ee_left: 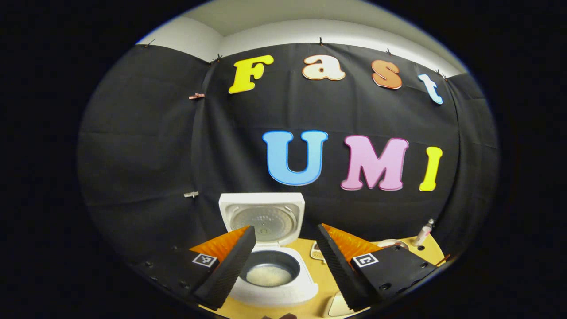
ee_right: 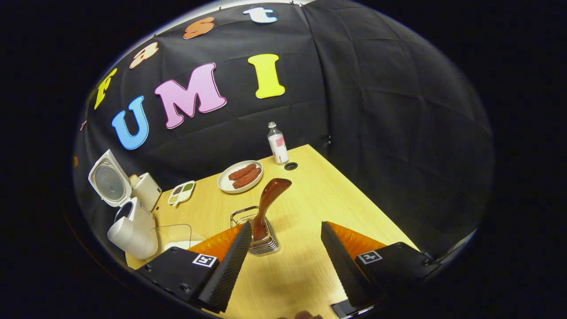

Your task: Close the left gripper, press the button to open the rice cooker; take a wooden spoon from the chopstick holder with the right hand, scoop a spoonful of rice and pour it into the rice cooker, then put the wooden spoon back into the chopstick holder.

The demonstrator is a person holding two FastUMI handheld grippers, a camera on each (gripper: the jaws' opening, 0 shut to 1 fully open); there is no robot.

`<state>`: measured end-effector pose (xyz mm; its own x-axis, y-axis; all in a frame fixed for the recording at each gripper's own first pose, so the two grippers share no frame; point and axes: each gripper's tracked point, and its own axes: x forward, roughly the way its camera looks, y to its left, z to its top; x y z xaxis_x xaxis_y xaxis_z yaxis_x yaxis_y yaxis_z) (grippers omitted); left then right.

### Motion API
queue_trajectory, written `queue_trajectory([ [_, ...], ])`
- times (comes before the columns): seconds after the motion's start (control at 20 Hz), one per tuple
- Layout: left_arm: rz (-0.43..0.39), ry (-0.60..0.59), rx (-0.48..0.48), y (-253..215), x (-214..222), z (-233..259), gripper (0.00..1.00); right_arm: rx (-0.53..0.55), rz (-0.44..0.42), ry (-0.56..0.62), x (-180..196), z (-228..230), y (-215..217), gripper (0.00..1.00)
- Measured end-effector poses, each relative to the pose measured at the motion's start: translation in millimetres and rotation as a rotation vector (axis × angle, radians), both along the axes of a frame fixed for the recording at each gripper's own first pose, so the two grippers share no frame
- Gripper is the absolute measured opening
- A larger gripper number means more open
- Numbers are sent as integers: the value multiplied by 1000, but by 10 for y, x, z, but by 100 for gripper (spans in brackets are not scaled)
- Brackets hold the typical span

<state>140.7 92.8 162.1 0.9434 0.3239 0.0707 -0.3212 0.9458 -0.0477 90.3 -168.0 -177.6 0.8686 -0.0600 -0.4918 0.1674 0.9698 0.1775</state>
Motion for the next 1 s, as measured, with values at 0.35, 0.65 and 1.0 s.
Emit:
queue_trajectory([
  [0.35, -46, -3, -43, 570, 797, 433, 95, -108, 8, -55, -439, 382, 29, 99],
  [0.65, -52, 51, -6, 1011, 1649, 296, 95, -149, -23, -110, -620, 694, 148, 98],
  [1.0, -58, 90, -91, 1335, 2325, 115, 95, -179, -21, -145, -831, 911, 411, 99],
])
